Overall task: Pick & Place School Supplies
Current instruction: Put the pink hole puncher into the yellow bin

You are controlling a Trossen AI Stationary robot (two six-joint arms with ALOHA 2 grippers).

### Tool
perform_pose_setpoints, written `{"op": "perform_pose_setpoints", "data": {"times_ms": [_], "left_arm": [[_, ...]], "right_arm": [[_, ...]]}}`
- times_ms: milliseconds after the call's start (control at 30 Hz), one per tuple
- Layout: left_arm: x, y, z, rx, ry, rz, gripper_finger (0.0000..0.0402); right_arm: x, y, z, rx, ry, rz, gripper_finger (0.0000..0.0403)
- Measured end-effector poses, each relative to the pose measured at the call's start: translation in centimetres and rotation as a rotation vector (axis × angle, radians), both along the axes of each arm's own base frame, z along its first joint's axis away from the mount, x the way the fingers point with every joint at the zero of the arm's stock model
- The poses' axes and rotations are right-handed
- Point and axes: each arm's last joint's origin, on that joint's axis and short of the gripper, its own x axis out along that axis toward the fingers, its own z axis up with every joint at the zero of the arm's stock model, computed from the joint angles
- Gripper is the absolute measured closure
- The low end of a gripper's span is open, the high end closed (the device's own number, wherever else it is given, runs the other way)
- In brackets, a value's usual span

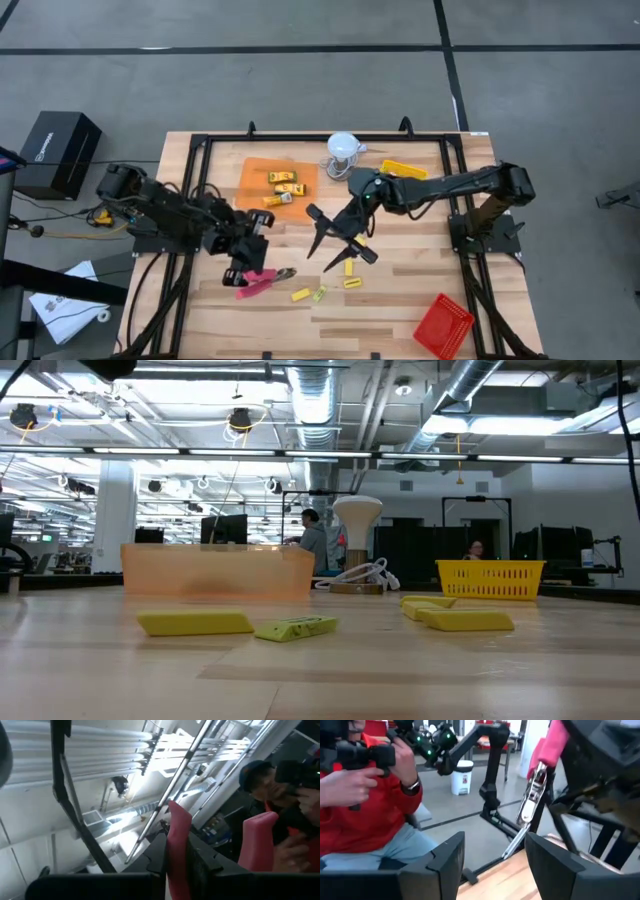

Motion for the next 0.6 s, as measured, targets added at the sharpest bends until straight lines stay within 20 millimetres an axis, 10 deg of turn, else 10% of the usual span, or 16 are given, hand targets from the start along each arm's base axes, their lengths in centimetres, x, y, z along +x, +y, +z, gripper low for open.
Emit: {"op": "perform_pose_setpoints", "data": {"times_ms": [333,600], "left_arm": [[-0.1,0.2,-0.3,0.080,0.067,-0.160,0.0369],[0.2,0.7,0.4,-0.142,0.105,0.019,0.0369]], "right_arm": [[-0.2,-1.4,0.8,0.055,-0.014,0.082,0.0218],[-0.7,-2.7,0.1,-0.288,-0.006,-0.488,0.0236]]}}
